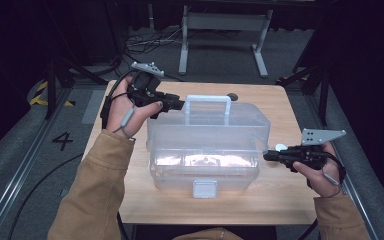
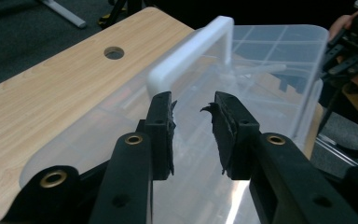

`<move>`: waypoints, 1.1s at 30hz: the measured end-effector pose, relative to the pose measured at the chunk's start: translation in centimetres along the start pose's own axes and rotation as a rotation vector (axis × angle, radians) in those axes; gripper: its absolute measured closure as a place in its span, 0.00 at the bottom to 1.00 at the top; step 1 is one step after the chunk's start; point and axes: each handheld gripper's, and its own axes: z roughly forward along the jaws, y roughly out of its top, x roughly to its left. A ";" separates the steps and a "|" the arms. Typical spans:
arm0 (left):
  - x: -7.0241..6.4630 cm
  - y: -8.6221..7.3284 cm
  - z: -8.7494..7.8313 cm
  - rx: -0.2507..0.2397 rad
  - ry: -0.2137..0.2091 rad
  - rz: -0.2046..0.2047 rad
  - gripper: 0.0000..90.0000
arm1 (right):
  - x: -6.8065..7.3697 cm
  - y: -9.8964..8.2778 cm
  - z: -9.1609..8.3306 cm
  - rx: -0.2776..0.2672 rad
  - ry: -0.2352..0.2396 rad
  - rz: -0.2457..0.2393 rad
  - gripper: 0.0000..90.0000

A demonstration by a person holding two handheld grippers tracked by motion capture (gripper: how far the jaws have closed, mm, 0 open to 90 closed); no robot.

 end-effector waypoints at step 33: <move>-5.3 -4.2 -2.9 -0.031 -0.020 0.075 0.84 | -0.5 2.2 0.0 -0.147 -0.101 0.061 1.00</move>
